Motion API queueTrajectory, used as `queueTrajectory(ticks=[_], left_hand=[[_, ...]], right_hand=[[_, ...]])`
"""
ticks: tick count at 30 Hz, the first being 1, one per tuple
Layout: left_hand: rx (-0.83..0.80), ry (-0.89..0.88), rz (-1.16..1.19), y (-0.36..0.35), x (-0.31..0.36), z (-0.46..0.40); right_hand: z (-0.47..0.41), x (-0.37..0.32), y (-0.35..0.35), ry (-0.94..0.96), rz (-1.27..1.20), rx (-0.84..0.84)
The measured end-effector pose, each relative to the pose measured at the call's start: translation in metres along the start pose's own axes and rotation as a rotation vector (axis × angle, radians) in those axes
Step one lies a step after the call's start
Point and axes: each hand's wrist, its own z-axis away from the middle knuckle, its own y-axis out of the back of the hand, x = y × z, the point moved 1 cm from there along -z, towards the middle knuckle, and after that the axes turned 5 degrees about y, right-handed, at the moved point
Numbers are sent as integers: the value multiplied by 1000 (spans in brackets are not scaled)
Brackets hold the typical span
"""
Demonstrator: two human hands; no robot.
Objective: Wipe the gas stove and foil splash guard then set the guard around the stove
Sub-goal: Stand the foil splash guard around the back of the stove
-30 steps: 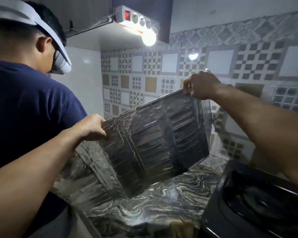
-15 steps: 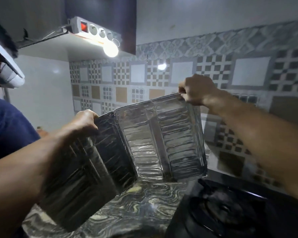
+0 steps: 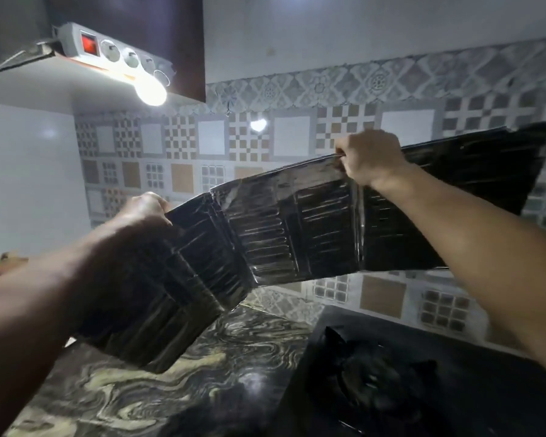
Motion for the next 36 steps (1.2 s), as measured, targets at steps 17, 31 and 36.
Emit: queueTrajectory(ticks=[17, 31, 36], left_hand=[[-201, -322, 136, -154, 123, 18], [-186, -268, 109, -245, 166, 1], [-242, -225, 65, -268, 161, -2]], right_hand=[[111, 159, -74, -164, -29, -171], [168, 201, -166, -123, -53, -320], [189, 196, -204, -232, -80, -528]])
